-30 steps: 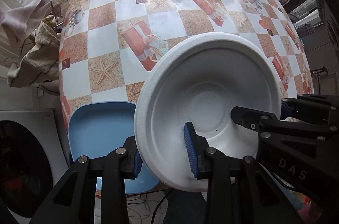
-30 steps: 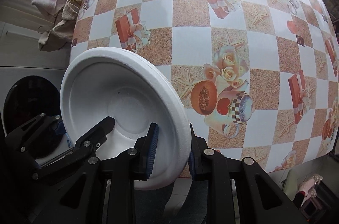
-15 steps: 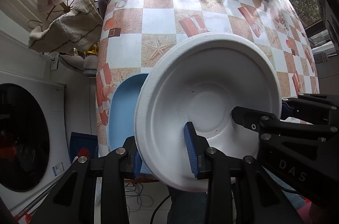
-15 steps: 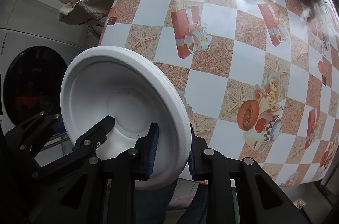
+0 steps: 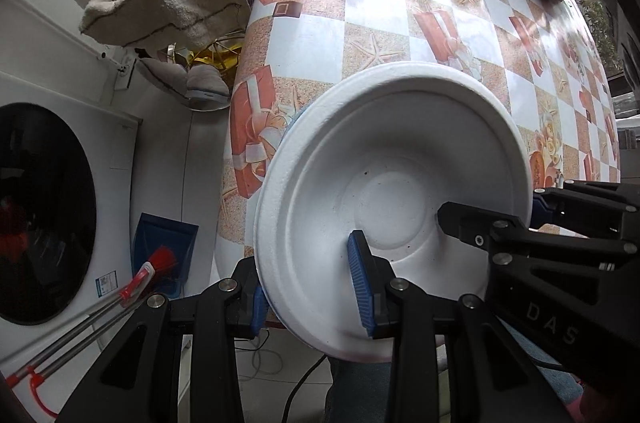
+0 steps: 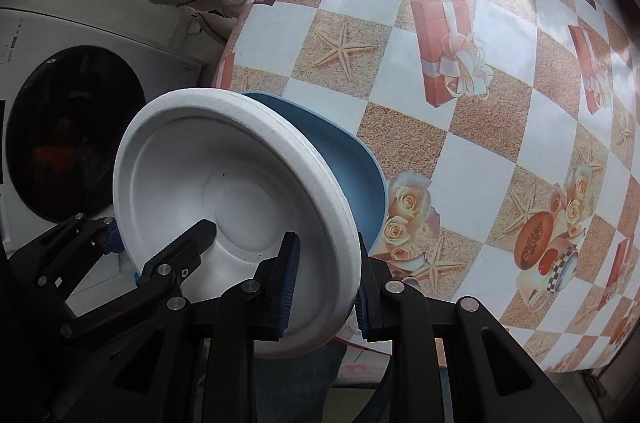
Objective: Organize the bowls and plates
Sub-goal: 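Lower the bowl stack onto the blue plate and open both grippers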
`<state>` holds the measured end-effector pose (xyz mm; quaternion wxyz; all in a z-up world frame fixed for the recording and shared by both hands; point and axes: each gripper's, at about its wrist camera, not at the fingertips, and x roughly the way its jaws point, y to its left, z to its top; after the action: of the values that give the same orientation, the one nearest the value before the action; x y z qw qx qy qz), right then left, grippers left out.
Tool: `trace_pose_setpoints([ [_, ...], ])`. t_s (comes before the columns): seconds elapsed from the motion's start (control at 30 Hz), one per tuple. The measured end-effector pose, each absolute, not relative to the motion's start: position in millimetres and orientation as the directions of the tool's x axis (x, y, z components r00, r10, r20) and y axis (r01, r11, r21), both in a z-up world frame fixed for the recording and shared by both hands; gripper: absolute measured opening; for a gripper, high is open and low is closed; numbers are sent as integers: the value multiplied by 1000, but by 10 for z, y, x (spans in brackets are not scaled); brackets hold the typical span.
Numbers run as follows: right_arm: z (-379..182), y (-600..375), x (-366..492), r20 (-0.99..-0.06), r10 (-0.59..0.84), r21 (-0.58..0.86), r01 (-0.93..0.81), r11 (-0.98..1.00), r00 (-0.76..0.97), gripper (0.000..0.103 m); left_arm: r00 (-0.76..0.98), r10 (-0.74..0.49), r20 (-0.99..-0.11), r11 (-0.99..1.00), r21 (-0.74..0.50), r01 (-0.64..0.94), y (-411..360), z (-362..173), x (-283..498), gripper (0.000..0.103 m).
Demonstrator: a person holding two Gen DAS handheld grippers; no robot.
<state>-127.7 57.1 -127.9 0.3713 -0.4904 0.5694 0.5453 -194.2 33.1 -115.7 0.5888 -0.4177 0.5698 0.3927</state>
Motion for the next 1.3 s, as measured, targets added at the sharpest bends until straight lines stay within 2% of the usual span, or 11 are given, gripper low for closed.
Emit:
trace_pose_setpoints([
  [0.33, -1459, 577, -1284, -956, -175, 252, -964, -87, -235, 27, 48, 26, -999, 348, -36, -937, 309, -1277, -1967, 41],
  [0.47, -1435, 583, -1295, -958, -164, 253, -963, -93, -236, 27, 73, 24, -997, 317, -61, -946, 342, -1256, -2010, 47],
  [0.57, -1379, 570, -1274, -961, -149, 248, -964, -97, -232, 29, 49, 54, -997, 315, -30, -949, 367, -1218, -2018, 59],
  [0.63, -1331, 565, -1253, -963, -135, 246, -964, -97, -232, 38, 28, 70, -997, 324, -4, -946, 378, -1183, -2011, 59],
  [0.67, -1303, 559, -1234, -970, -124, 223, -970, -97, -210, 51, 10, 74, -997, 326, 14, -945, 387, -1170, -2011, 59],
  [0.73, -1251, 557, -1187, -977, -101, 199, -975, -96, -190, 66, 17, 69, -997, 337, 7, -942, 402, -1147, -2026, 59],
  [0.83, -1187, 569, -1118, -971, -96, 225, -972, -73, -217, 67, 19, 63, -998, 348, 4, -938, 387, -1095, -2029, 62],
  [0.9, -1131, 578, -1092, -972, -81, 226, -971, -73, -220, 70, -11, 52, -999, 356, 29, -934, 373, -1085, -2005, 70],
  [0.97, -1071, 582, -1094, -974, -60, 223, -971, -82, -219, 99, -13, 55, -998, 373, 32, -927, 338, -1063, -1982, 76],
  [1.0, -1017, 559, -1112, -975, -38, 223, -971, -91, -221, 102, -13, 54, -998, 385, 32, -922, 321, -1054, -1965, 83],
  [1.3, -741, 451, -1096, -995, 25, 94, -979, -178, -100, 102, 3, 89, -996, 440, 37, -897, 177, -852, -1909, 84],
])
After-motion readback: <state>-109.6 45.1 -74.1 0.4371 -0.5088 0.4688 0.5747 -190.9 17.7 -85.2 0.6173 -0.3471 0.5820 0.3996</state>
